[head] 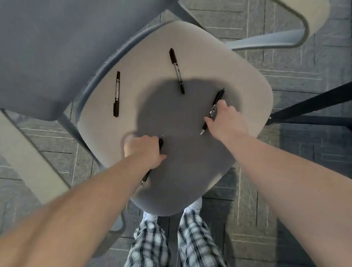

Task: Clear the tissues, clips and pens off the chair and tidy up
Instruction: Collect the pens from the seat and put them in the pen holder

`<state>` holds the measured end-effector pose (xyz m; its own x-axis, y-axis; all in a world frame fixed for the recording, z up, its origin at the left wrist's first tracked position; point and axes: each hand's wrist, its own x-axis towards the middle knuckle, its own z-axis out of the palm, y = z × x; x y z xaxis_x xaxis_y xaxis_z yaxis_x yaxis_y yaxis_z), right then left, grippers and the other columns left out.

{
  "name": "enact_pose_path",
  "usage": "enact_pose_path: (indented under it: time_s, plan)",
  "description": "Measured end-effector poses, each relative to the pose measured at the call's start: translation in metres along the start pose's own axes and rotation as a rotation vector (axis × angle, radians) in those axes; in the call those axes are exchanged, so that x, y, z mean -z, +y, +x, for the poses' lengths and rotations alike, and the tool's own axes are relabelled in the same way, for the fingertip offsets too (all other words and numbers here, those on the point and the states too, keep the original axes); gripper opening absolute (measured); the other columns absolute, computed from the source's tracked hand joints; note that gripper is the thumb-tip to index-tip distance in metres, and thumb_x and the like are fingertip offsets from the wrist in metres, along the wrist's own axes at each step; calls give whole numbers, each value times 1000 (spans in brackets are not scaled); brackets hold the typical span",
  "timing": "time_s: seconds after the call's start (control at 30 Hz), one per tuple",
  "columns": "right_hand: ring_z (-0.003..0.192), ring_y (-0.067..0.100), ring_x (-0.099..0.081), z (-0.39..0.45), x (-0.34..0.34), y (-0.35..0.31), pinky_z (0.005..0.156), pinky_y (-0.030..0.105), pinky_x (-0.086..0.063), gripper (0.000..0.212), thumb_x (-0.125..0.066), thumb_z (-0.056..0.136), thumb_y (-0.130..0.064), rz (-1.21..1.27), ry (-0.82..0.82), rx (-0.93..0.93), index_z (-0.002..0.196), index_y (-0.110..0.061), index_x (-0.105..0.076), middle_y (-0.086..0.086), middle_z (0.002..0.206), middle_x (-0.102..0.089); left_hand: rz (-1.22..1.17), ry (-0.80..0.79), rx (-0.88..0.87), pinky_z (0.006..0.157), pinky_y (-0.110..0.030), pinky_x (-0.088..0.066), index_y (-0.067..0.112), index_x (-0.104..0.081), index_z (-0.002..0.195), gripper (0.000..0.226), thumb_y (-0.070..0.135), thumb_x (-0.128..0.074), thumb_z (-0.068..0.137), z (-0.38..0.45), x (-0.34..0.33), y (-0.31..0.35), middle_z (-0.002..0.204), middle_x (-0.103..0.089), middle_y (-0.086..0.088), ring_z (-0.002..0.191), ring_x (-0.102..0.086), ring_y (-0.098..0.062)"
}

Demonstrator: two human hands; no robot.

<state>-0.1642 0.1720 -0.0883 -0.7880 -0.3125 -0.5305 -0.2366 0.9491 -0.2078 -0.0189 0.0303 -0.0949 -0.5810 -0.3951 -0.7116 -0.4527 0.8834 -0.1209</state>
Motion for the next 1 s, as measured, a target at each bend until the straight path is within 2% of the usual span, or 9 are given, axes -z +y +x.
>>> enact_pose_path:
  time_s: [0.13,0.27,0.43,0.5,0.57,0.63,0.73,0.83,1.0]
  plan:
    - [119,40,-49,10,-8,-7,90,45,-44,53,-57,90,-36,28,26,-13,130,-8,-35,21,127,-50,-94,-30,52,74,-35,-44,13,-49,118,38,33,-56,87,6,-2,6,123,-57,-8,114,-57,-32]
    - [118,41,-48,16,-12,-17,88,45,-45,63,-56,88,-12,117,-4,-28,141,-12,-23,22,127,-49,-274,12,52,71,-36,-40,8,-44,114,27,17,-47,89,9,6,14,120,-58,-14,110,-58,-37]
    - [120,41,-49,21,-3,-31,93,45,-45,79,-53,83,-4,194,-39,-32,149,-17,-11,21,131,-47,-435,134,0,79,-43,-43,3,-39,117,25,11,-39,93,19,20,5,120,-52,-20,108,-53,-40]
    - [120,41,-48,25,1,-38,92,44,-45,75,-52,84,-3,208,-45,-34,148,-14,-14,22,132,-45,-434,212,3,76,-40,-37,1,-39,121,28,13,-38,96,23,28,-2,122,-51,-21,108,-53,-40]
    - [120,42,-46,29,8,-44,91,42,-43,59,-49,85,-3,218,-29,-29,139,-7,-27,22,130,-45,-419,313,25,72,-38,-34,1,-42,121,29,17,-38,97,27,37,-9,121,-53,-20,107,-54,-39]
    - [119,41,-45,34,14,-49,91,41,-42,38,-47,85,-2,229,-9,-39,122,-2,-38,21,128,-45,-482,395,62,76,-40,-41,2,-45,118,27,18,-39,97,33,44,-14,120,-53,-19,108,-53,-39]
    - [117,41,-46,51,17,-74,87,41,-41,29,-45,83,1,294,38,-34,113,-2,-41,21,125,-46,-612,489,111,84,-48,-45,0,-46,117,28,17,-42,95,59,53,-37,121,-50,-23,109,-51,-42]
    - [117,41,-45,59,25,-88,90,40,-39,27,-42,85,1,346,77,-6,112,0,-42,22,125,-46,-656,492,201,90,-48,-42,-2,-39,128,39,19,-44,96,70,69,-51,128,-42,-25,115,-45,-41]
    - [122,41,-44,79,15,-109,97,43,-39,32,-49,91,-18,317,101,47,117,0,-43,23,127,-47,-625,406,298,91,-44,-43,0,-32,132,53,28,-52,93,90,71,-67,131,-34,-22,120,-41,-39]
